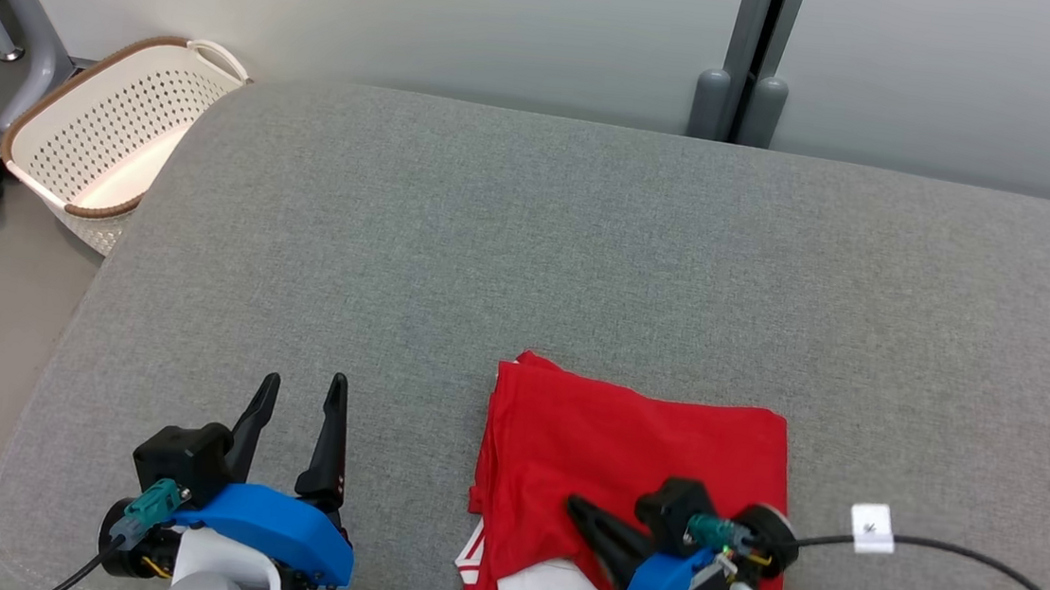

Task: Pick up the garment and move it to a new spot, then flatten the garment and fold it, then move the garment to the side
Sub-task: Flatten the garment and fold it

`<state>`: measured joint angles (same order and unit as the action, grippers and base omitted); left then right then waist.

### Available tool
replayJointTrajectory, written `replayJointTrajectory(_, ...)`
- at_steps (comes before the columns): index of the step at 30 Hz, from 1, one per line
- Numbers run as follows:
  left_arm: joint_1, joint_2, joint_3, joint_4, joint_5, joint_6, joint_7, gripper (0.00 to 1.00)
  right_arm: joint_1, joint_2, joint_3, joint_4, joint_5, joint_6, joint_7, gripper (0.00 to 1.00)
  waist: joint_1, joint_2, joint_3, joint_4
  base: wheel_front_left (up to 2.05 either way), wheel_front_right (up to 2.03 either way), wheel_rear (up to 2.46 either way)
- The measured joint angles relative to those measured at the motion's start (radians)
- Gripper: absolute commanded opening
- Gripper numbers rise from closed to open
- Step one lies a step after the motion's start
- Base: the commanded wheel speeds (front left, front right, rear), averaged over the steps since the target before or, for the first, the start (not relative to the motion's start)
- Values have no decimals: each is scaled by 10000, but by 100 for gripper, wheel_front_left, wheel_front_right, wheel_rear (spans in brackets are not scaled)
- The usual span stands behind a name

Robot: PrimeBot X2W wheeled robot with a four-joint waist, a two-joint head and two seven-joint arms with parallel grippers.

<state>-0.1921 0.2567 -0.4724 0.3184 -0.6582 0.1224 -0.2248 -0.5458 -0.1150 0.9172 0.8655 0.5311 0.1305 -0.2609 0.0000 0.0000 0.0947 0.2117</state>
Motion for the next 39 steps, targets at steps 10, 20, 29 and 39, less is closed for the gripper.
replayJointTrajectory(10,-8,61,-73,73,-27,-54,29,100,308,453,1396,316,594,0,226,0,0,-1,-66,170,0,0,0)
replayJointTrajectory(20,33,125,-136,105,-96,0,31,100,6,600,1822,313,1315,0,105,0,0,0,-277,123,0,0,0)
replayJointTrajectory(29,67,-65,-290,48,-46,-35,-77,100,189,130,-2234,-1260,138,0,-10,100,0,-1,-545,-368,0,0,0)
replayJointTrajectory(39,177,-384,-192,449,75,-105,-316,100,2759,366,-7001,-3576,-2792,0,-13,100,0,1,-952,-1102,0,0,0)
